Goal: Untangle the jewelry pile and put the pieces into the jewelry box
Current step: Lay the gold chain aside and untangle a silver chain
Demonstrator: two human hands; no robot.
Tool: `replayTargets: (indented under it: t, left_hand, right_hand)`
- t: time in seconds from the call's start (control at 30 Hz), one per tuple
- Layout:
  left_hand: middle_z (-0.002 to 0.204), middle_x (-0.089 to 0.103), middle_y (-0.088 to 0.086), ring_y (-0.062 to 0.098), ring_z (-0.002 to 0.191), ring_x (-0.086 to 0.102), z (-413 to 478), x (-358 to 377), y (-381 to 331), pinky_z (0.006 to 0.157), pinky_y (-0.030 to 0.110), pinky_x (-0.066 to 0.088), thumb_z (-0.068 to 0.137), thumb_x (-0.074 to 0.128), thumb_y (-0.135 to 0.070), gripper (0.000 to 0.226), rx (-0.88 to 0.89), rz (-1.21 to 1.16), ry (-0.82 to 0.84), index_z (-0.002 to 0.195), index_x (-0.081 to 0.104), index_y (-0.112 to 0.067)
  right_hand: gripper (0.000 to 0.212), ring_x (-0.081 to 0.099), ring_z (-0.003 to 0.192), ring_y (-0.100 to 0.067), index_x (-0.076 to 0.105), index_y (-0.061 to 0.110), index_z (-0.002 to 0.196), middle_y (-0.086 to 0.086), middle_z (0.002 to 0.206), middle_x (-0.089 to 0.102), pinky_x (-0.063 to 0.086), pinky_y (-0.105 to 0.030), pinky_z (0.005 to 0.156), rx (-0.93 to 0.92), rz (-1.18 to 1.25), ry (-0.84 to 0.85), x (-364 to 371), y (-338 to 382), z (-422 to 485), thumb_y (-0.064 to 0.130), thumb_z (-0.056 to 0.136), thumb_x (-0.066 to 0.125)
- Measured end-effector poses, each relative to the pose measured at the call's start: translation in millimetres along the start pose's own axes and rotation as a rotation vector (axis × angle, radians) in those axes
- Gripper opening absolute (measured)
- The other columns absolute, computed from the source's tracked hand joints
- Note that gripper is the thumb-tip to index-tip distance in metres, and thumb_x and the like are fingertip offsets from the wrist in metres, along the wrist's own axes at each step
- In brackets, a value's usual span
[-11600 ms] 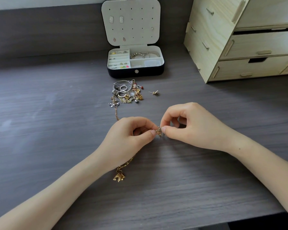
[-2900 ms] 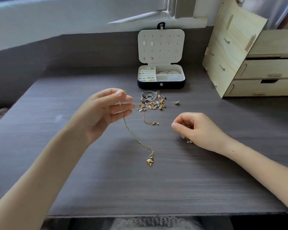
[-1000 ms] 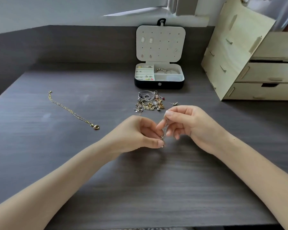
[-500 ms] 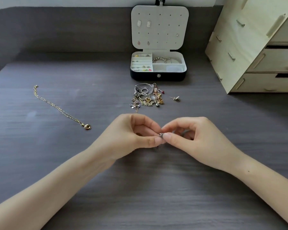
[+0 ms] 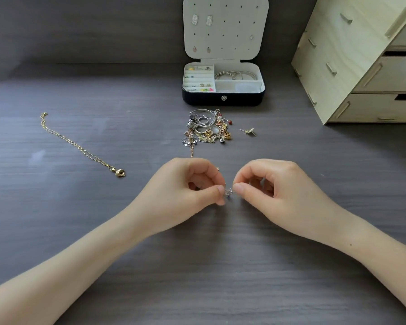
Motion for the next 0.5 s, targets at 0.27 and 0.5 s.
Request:
replayTargets:
  t: [0.27,0.5]
  left_hand:
    - [0.063,0.064,-0.009,0.003,0.056,0.052,-0.7,0.3,2.0,0.055,0.012,0.037,0.07,0.069,-0.033,0.015,0.031,-0.035,0.064,0.076,0.068,-0.02]
    - [0.063,0.064,-0.005,0.009,0.059,0.057,0.4,0.0,4.7,0.063,0.021,0.046,0.074,0.066,-0.03,0.013,0.03,-0.162,0.064,0.077,0.068,-0.018]
  right_hand:
    - [0.009,0.053,0.063,-0.01,0.056,0.025,0.082,0.007,0.083,0.063,0.043,-0.021,0.059,0.032,0.195,0.041,-3.3,-0.5,0.7,0.029,0.087,0.049]
    - [0.013,0.056,0.062,-0.006,0.051,0.009,0.086,0.002,0.069,0.067,0.044,-0.02,0.058,0.098,0.538,0.148,3.6,0.2,1.6,0.02,0.089,0.044]
Point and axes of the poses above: each hand's wrist, its own z-axis towards the middle knuckle, its own x-axis out of the palm, y = z × x, the point moved 2 cm from there along z, towards the middle knuckle
